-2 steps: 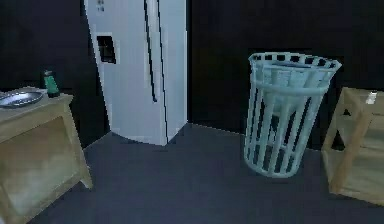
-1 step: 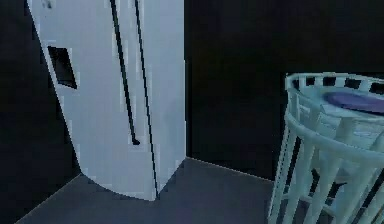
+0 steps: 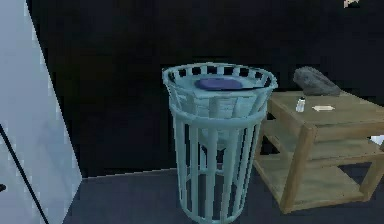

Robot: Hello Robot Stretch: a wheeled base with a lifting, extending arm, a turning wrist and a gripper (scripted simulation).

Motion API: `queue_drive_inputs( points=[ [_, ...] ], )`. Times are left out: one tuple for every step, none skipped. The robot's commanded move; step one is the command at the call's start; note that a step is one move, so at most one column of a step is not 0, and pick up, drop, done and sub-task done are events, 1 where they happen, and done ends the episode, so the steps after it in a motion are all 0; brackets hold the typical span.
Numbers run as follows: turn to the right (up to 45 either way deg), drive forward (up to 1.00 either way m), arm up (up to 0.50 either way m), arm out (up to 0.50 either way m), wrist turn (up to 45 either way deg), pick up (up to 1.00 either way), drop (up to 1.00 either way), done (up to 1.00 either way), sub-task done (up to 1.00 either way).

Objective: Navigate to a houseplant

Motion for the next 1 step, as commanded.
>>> queue_drive_inputs(
  points=[
    [0.0, 0.05, 0.00, 0.00, 0.0, 0.00, 0.00, 0.00, 0.00]
  ],
)
